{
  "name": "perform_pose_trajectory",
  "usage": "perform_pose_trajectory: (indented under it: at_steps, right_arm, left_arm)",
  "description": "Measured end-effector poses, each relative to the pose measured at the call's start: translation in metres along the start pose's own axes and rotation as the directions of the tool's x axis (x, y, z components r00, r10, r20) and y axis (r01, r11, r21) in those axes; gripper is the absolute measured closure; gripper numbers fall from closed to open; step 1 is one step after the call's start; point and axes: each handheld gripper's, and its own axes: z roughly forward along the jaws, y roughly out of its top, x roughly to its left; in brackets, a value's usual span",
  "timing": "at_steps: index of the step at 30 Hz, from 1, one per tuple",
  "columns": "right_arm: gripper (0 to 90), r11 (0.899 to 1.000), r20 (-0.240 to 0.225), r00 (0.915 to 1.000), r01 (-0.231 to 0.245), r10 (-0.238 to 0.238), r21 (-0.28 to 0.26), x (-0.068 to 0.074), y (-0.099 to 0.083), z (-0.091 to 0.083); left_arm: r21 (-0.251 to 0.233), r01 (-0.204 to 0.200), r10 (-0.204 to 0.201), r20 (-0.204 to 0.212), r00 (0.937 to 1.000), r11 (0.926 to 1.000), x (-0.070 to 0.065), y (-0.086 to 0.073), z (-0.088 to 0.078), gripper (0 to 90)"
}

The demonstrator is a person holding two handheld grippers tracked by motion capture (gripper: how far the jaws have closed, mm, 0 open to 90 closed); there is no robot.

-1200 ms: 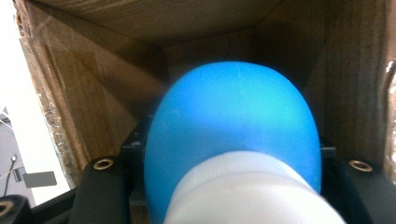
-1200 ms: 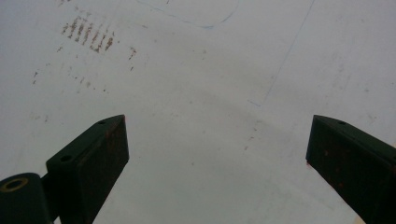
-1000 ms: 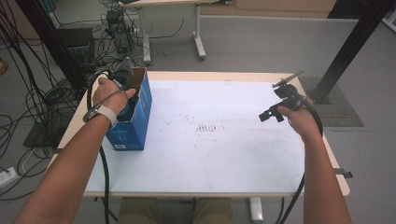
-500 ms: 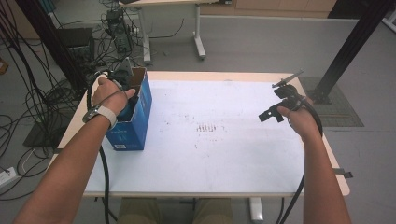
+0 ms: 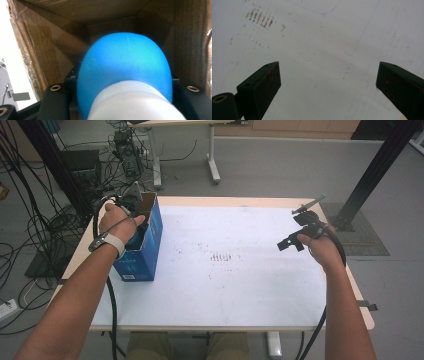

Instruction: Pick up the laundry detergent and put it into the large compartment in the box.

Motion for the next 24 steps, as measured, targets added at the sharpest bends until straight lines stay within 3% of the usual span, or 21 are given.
perform_pose_trajectory:
  at_steps: [24]
  right_arm:
    - [5.6,1.0,0.001,1.0,0.002,-0.002,0.001,0.0024,0.0015,-0.0021]
  left_arm:
    - [-0.002,0.0,0.0,0.004,1.0,1.0,0.0011,-0.001,-0.0001,38.9]
